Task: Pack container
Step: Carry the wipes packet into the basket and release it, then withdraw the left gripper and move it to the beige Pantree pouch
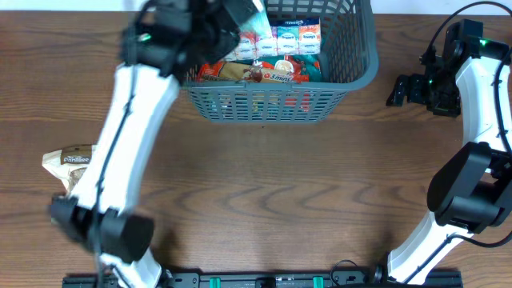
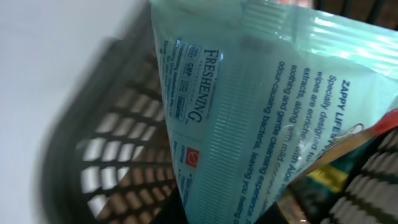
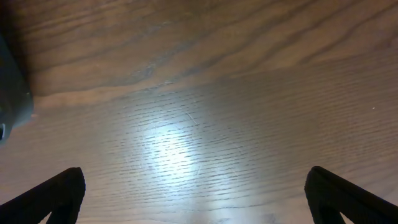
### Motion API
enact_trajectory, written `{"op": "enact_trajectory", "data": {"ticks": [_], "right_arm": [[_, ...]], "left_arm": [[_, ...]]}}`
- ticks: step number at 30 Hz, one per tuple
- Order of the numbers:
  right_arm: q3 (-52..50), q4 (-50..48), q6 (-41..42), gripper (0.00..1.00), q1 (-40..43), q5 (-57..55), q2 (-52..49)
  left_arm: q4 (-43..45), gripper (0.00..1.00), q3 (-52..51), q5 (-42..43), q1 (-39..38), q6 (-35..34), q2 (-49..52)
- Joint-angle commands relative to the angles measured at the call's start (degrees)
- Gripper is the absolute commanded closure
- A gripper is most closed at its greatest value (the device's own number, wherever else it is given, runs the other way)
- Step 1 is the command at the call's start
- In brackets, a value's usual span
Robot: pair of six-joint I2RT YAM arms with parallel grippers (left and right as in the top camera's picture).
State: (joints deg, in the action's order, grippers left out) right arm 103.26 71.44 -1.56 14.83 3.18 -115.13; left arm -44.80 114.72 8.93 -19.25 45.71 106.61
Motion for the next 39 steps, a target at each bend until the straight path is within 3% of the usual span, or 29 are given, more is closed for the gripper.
{"op": "enact_trajectory", "data": {"ticks": [1,7,11,15,22,27,32,39], "right_arm": [[0.0,0.4,-0.7,0.01,0.2,0.1,0.6],[0.0,0.8,-0.7,0.01,0.2,0.1,0.6],[0.0,0.9,-0.7,0.01,0.2,0.1,0.6],[0.0,1.4,-0.9,0.01,0.2,0.1,0.6],[0.0,1.4,-0.9,0.01,0.2,0.1,0.6],[0.0,1.7,-0.9,0.01,0.2,0.1,0.6],[0.0,2.2,-0.9,0.01,0.2,0.1,0.6],[0.0,2.7,-0.9,0.01,0.1,0.1,0.6]], "left_arm": [[1.0,0.95,0.0,-2.1,-0.3,6.4,3.3],[0.7,0.94,-0.1,-2.1,-0.3,6.4,9.1],[0.5,0.62,-0.1,-2.1,-0.3,6.3,12.3],[-0.3,0.48,-0.1,-2.1,-0.4,6.3,13.3],[-1.4,0.43,0.0,-2.4,-0.5,6.1,8.2],[-3.5,0.39,0.0,-10.2,-0.5,4.0,0.7],[-8.9,0.27,0.0,-24.1,1.1,-10.3,-7.8],[-24.0,0.14,0.0,-24.7,11.1,-29.9,-16.3]]}}
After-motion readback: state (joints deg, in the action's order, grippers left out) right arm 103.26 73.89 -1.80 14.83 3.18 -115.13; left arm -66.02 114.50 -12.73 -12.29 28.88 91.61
